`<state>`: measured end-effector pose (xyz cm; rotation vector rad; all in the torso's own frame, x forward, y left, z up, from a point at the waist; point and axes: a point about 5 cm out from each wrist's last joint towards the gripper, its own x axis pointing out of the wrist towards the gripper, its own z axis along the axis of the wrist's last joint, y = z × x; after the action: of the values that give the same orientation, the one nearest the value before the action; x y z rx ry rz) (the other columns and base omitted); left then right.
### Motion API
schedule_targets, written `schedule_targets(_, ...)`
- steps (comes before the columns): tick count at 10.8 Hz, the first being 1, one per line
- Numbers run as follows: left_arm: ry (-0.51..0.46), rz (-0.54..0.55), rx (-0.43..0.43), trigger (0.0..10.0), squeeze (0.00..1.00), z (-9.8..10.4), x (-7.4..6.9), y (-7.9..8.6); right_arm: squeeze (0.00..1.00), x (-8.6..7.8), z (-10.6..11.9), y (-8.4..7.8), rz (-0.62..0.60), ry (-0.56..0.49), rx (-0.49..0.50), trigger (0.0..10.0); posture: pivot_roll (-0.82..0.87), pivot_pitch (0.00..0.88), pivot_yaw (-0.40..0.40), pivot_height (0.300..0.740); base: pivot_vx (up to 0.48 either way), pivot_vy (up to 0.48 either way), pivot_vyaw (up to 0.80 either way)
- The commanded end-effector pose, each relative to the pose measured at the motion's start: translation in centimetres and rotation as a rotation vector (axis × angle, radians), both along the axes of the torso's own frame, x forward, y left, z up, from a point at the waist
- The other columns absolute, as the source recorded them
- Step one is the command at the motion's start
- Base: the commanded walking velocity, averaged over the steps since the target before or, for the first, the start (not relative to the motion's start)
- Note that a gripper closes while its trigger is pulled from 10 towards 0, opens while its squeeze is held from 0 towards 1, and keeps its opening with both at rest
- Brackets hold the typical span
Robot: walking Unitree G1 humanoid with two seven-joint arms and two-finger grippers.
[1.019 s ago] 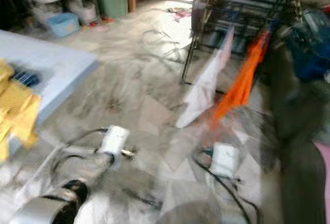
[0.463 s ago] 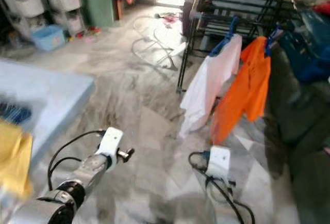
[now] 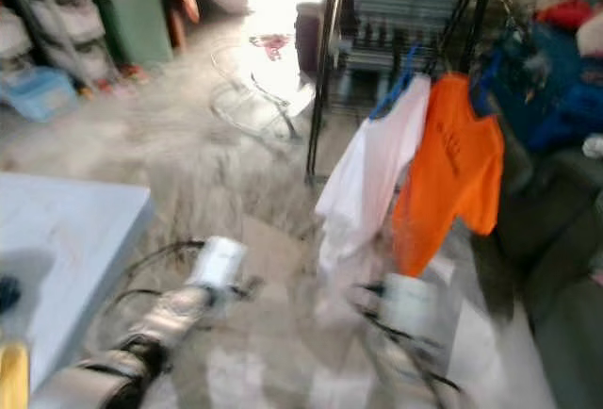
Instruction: Hang hanger
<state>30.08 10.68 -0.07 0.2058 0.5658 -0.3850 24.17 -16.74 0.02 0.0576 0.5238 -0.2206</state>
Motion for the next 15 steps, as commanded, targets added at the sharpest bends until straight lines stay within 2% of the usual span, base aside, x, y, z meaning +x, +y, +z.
schedule_targets(1,-0.014,-0.049,-0.018,10.0,0.0,0.4,0.2,-1.8,0.0,0.0,0.3,-1.4,-0.03,-0.011,-0.029,10.0,-0.07,0.0,-0.022,0.74,0.394,0.274,0.0)
schedule_targets(6,-0.015,-0.066,-0.024,10.0,0.0,0.4,0.0,-2.4,0.0,0.0,0.2,-0.9,-0.015,-0.01,-0.024,10.0,-0.08,0.0,-0.025,0.74,0.398,0.267,0.0)
schedule_targets(10,-0.025,-0.087,-0.02,10.0,0.0,0.4,-0.1,-2.8,0.0,0.1,0.3,-0.8,0.001,-0.011,-0.029,10.0,-0.09,0.0,-0.029,0.74,0.471,0.0,0.0)
schedule_targets(15,-0.019,-0.088,-0.007,10.0,0.0,0.2,-0.2,-2.6,0.0,0.5,0.5,-0.6,0.004,-0.023,-0.022,10.0,-0.08,0.0,-0.031,0.74,0.477,0.0,0.0)
